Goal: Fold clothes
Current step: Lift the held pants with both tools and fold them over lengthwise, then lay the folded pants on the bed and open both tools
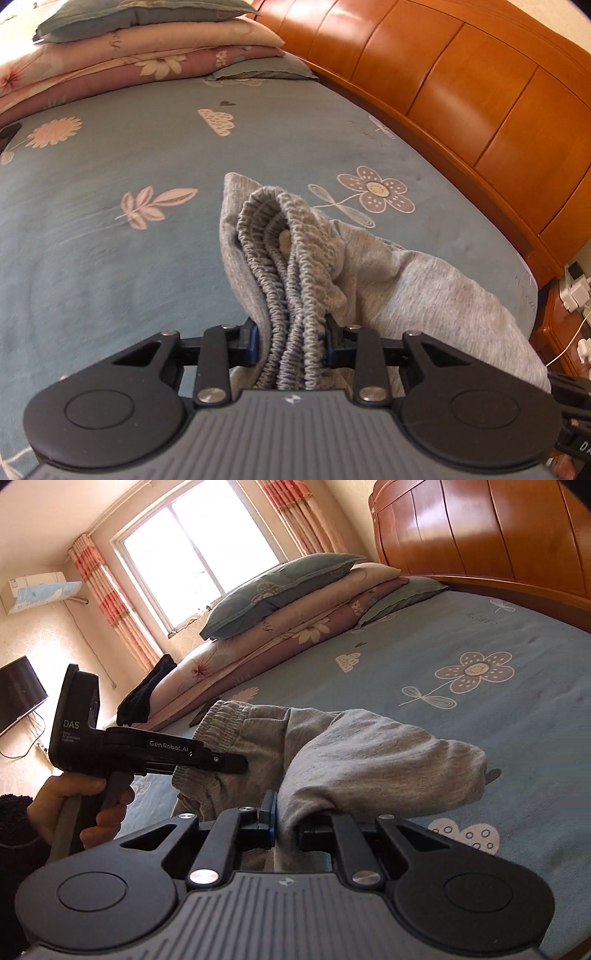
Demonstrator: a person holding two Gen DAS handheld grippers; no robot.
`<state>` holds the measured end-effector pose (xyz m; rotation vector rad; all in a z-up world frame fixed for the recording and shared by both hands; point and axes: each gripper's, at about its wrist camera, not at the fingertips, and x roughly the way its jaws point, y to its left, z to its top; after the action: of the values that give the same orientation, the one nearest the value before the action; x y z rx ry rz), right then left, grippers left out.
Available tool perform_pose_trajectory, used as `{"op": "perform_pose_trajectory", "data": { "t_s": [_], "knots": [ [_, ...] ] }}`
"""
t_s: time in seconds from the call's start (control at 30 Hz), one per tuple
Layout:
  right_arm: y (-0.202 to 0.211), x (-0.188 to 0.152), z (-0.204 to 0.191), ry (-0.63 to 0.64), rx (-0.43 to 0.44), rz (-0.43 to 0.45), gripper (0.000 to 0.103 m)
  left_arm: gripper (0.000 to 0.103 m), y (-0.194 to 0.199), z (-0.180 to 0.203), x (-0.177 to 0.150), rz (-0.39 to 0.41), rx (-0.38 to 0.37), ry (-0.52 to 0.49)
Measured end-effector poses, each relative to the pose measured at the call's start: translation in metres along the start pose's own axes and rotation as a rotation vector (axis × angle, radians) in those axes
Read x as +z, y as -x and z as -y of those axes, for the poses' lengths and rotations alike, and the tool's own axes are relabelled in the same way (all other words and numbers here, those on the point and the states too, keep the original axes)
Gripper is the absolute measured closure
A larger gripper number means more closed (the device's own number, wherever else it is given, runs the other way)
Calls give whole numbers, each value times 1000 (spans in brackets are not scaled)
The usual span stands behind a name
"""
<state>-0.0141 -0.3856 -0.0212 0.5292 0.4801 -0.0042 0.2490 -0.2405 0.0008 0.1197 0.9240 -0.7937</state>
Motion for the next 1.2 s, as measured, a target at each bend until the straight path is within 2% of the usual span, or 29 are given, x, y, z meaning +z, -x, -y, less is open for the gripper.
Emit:
{"op": "perform_pose_trajectory", "data": {
  "t_s": [0.17, 0.3, 0.47, 0.63, 0.73, 0.83, 0.9, 0.93, 0.97, 1.07, 1.13, 1.2],
  "knots": [
    [0, 16, 36, -19, -110, 69, 90, 74, -59, 64, 58, -30, -50, -104],
    [-1, 25, 60, -23, -193, 118, 90, 74, -102, 111, 90, -63, -72, -200],
    [-3, 26, 102, -44, -286, 144, 90, 74, -149, 157, 110, -108, -96, -300],
    [-6, 14, 149, -149, -331, 117, 90, 73, -194, 178, 115, -184, -101, -383],
    [-7, 9, 169, -208, -305, 111, 89, 71, -208, 171, 123, -203, -93, -376],
    [-9, 3, 180, -249, -264, 108, 86, 62, -211, 148, 134, -218, -99, -299],
    [-14, 0, 188, -304, -221, 88, 74, 60, -205, 134, 141, -198, -76, -255],
    [-16, -2, 193, -335, -196, 76, 51, 61, -200, 127, 143, -177, -64, -233],
    [-17, -6, 199, -375, -168, 69, 32, 63, -191, 120, 146, -142, -52, -205],
    [-13, -23, 222, -530, -64, 62, 31, 61, -159, 107, 152, -47, -39, -157],
    [-5, -34, 242, -670, 0, 91, 29, 56, -135, 108, 141, -4, -66, -187],
    [4, -47, 262, -815, 57, 136, 23, 46, -114, 116, 118, 15, -113, -254]
  ]
}}
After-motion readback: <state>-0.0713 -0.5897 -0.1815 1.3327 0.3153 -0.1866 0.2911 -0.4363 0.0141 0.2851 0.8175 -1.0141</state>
